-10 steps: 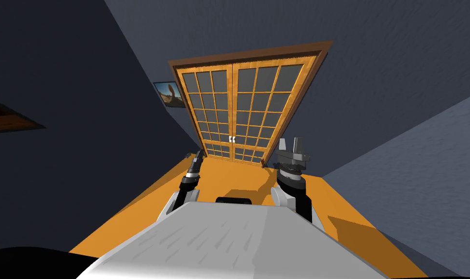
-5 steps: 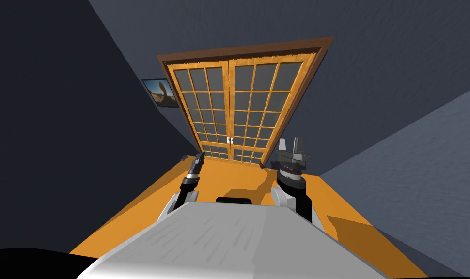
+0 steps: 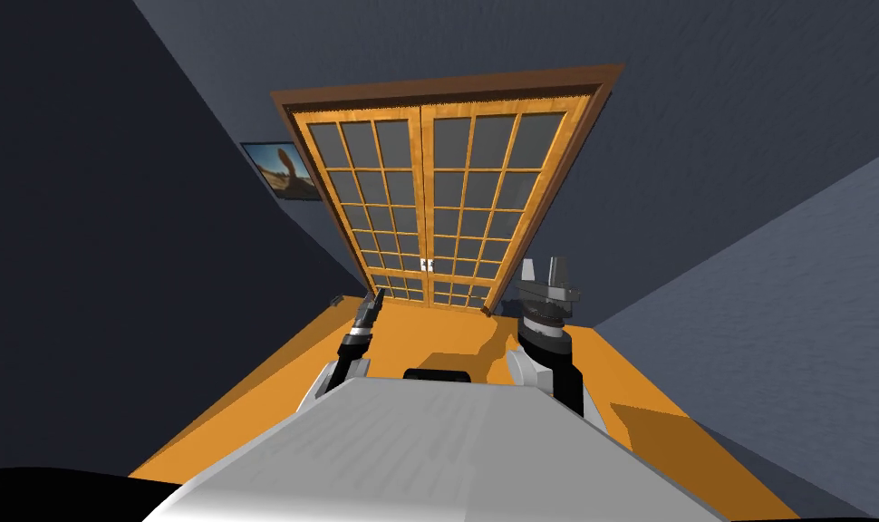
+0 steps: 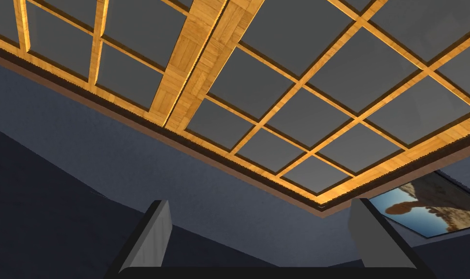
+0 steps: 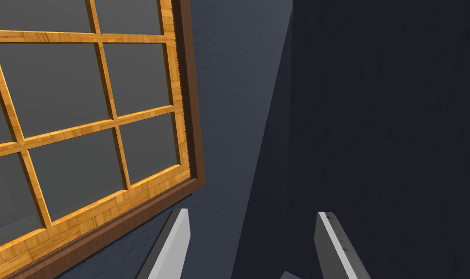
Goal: Pull the door open
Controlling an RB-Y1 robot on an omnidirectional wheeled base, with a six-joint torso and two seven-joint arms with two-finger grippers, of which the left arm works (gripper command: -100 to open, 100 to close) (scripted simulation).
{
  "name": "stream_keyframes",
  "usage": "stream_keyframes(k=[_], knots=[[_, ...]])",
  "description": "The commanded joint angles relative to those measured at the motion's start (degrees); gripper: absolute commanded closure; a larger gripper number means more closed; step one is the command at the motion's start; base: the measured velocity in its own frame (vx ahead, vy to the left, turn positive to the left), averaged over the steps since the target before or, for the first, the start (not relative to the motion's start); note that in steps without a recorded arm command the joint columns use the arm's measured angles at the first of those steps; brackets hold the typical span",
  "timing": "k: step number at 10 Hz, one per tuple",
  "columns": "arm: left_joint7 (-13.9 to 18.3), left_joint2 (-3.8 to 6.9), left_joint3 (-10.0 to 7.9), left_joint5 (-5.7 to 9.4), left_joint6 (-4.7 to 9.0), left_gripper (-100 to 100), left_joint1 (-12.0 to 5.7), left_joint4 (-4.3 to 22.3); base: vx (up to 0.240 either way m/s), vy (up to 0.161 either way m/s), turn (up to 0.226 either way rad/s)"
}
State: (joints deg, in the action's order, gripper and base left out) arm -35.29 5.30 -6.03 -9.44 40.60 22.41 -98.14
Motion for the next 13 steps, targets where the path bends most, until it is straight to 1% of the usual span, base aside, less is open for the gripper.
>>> stream_keyframes(k=[1, 8, 13], knots=[[-1.95, 0.04, -0.5, -0.34, 0.39, -100, -0.26, 1.98, 0.101, 0.003, -0.072], [-9.59, 0.3, -3.0, -1.63, 1.76, -100, -2.52, 11.26, 0.104, -0.003, -0.071], [-14.91, 0.25, -4.74, -2.52, 2.71, -100, -4.13, 17.71, 0.099, 0.003, -0.071]])
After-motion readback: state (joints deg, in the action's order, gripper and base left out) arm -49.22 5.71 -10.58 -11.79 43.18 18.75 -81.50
